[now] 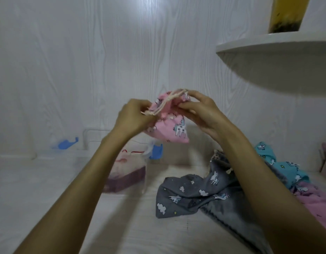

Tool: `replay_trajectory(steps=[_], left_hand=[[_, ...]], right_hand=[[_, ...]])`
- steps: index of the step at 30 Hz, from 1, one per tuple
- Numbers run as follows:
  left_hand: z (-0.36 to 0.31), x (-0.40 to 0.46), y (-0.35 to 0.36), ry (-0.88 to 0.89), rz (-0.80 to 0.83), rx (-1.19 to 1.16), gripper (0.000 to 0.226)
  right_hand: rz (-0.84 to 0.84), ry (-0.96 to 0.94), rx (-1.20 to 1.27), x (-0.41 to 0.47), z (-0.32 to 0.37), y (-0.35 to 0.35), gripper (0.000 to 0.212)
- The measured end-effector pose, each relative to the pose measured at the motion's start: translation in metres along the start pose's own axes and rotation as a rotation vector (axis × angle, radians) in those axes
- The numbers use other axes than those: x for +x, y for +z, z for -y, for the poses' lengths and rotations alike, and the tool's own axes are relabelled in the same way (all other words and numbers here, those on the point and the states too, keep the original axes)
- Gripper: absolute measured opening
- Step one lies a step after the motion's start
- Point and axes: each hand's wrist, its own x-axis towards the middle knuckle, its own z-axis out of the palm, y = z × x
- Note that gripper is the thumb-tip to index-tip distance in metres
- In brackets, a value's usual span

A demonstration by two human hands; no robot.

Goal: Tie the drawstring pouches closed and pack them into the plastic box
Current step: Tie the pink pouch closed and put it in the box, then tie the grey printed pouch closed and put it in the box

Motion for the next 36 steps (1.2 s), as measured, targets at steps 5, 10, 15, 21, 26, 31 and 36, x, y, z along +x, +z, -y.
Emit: replay_trajectory(steps=[5,10,15,21,26,31,36], left_hand=[[0.017,0.005,-0.034,-0.055,-0.265,0.346,0.018],[0.047,0.003,-0.052,-0.349,0.484,0.353,0.048],[0.042,-0.006,-0.039,-0.358,0.629,0.435,0.036],[0.004,-0.024,0.013,-0.005,0.116,0.452,0.021],[-0.012,-0.037,0.109,-0.025,0.303,0.167,0.022],[-0.007,-0.049,0.181,-0.130,0.553,-0.036,0.059],[-0.009,-0.042,0.188,0.050,0.343,0.044,0.030]], right_hand=[[-0.074,-0.062,-0.057,0.016,-0.027,0.038,0.041],[0.365,0.020,-0.946,0.007,-0.095,0.048,0.040],[0.358,0.005,-0.928,-0.010,-0.085,0.041,0.033],[0.290,0.080,-1.017,-0.045,-0.029,-0.034,0.029],[-0.005,0.358,-1.255,-0.064,-0.007,-0.107,0.043],[-0.079,0.582,-1.383,-0.065,-0.027,-0.136,0.049],[-0.068,0.468,-1.290,-0.057,-0.038,-0.145,0.025]])
